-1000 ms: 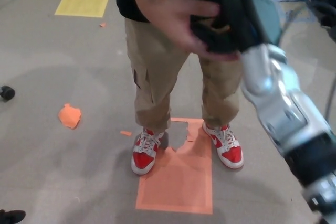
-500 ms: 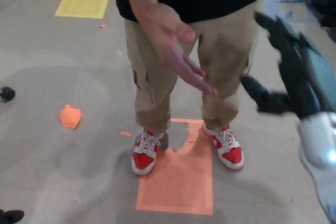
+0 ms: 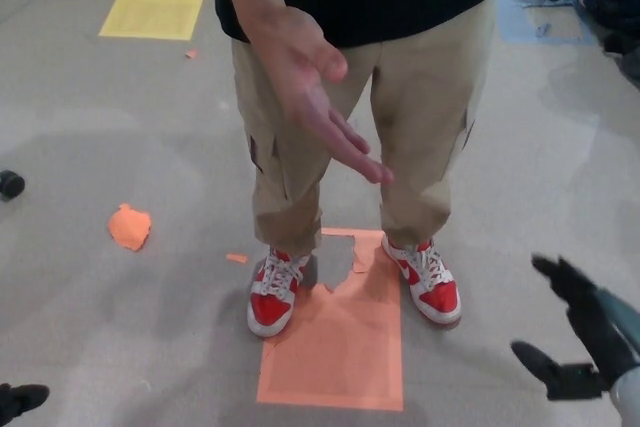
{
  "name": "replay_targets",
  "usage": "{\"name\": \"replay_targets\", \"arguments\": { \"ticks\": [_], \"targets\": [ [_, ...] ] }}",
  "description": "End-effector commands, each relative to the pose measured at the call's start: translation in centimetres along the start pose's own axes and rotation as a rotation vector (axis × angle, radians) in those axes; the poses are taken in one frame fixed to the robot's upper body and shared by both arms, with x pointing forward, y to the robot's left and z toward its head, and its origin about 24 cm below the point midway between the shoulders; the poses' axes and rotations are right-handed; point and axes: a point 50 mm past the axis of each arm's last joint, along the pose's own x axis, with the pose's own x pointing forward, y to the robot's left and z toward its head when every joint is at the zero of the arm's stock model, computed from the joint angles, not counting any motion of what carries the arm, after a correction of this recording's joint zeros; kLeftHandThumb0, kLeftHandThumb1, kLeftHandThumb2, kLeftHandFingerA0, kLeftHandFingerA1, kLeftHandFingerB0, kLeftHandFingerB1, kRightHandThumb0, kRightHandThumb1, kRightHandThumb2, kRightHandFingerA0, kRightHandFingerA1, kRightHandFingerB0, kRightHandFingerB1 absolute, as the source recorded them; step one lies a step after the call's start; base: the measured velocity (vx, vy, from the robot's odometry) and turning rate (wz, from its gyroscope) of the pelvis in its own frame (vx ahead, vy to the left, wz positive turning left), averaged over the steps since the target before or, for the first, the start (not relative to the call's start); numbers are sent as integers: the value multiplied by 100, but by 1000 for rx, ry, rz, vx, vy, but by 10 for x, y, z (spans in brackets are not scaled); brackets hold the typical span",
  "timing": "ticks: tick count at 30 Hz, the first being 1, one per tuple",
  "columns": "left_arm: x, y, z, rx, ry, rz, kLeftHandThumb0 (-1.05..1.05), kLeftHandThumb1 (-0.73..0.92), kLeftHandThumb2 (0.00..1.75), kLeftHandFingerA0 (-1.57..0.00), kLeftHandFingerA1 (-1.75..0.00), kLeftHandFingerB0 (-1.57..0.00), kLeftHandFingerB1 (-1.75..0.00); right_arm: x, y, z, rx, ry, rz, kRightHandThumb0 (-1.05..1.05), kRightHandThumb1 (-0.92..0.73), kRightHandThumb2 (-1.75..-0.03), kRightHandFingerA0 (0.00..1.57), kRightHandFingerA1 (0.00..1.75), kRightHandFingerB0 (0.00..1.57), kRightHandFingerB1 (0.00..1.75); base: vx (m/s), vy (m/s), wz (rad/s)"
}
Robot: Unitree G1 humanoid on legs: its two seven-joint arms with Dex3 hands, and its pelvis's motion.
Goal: The robot extends its right arm to grab a person's hand and shakes it
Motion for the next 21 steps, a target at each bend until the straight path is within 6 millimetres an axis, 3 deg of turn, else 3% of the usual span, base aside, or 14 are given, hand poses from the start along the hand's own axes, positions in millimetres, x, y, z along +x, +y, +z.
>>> {"name": "replay_targets", "arguments": {
  "ticks": [1,2,3,4,5,6,7,8,9,10,11,14,21],
  "targets": [
    [-1,8,-1,37,24,20,-68,77,105,-6,-42,-1,-37,11,13,-42,165,187,211,-79,-63,-96,5,41,7,23,0,0,0],
    [0,8,0,29,15,16,-68,77,105,-6,-42,-1,-37,13,14,-50,166,217,225,-79,-63,-96,5,41,7,23,0,0,0],
    [1,8,1,4,14,18,-68,75,105,-8,-43,-1,-38,14,15,-56,191,246,241,-72,-78,-64,8,30,2,21,0,0,0],
    [1,8,2,-6,15,19,-68,75,105,-8,-43,-1,-38,15,15,-58,202,255,248,-72,-78,-64,8,30,2,21,0,0,0],
    [1,7,2,-3,9,17,-70,76,105,-10,-44,-1,-39,15,16,-61,247,272,267,-75,-62,-96,1,30,1,21,0,0,0],
    [1,6,1,-9,9,14,-68,76,108,-4,-40,-2,-33,15,18,-67,291,305,301,-76,-62,-98,1,26,1,22,0,0,0],
    [1,5,1,-9,10,12,-67,77,108,-4,-40,-3,-32,14,19,-70,307,307,324,-73,-63,-82,1,23,0,21,0,0,0],
    [1,5,1,-8,11,10,-67,77,108,-4,-40,-3,-32,14,20,-72,324,304,347,-73,-63,-82,1,23,0,21,0,0,0],
    [1,5,0,-8,14,15,-71,76,108,-6,-43,-2,-35,13,22,-73,325,292,367,-74,-67,-101,0,24,6,27,0,0,0],
    [1,5,-1,0,27,30,-67,73,107,-11,-45,0,-38,11,24,-77,333,284,390,-76,-68,-101,0,22,6,26,0,0,0],
    [1,5,-1,25,32,35,-34,60,114,0,-47,0,-47,11,24,-79,345,282,395,-76,-69,-101,0,22,5,25,0,0,0],
    [0,4,-1,42,16,28,-33,62,115,0,-47,0,-47,11,25,-82,364,264,413,-76,-71,-103,0,22,10,25,0,0,0],
    [-2,1,-8,47,41,18,-33,62,115,0,-47,0,-47,6,32,-88,340,272,429,-81,-72,-103,0,19,0,18,0,0,0]
  ]
}}
